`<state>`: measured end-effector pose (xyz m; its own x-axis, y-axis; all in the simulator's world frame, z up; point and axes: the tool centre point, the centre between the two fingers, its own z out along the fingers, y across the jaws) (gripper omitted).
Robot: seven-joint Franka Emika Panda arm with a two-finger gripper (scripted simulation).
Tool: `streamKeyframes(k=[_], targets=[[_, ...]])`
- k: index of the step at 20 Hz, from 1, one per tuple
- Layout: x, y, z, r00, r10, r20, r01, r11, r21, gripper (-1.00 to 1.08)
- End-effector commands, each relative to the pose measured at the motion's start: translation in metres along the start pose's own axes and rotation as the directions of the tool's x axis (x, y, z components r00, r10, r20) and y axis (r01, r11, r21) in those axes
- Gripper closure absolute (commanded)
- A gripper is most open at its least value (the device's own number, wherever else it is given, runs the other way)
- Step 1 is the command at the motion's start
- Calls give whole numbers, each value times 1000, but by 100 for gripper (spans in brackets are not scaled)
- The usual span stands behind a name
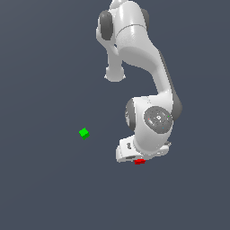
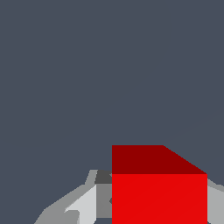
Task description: Stack the red cube on top of the green cube.
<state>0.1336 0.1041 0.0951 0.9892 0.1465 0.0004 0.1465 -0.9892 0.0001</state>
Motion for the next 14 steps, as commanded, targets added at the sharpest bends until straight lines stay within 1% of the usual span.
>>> streamKeyframes(k=[1, 6, 14], targets=[[0, 0, -13, 1000, 0, 1, 0, 1000, 0, 108], [1, 0, -25, 1000, 0, 1, 0, 1000, 0, 108], [0, 2, -24, 1000, 0, 0, 0, 1000, 0, 108]])
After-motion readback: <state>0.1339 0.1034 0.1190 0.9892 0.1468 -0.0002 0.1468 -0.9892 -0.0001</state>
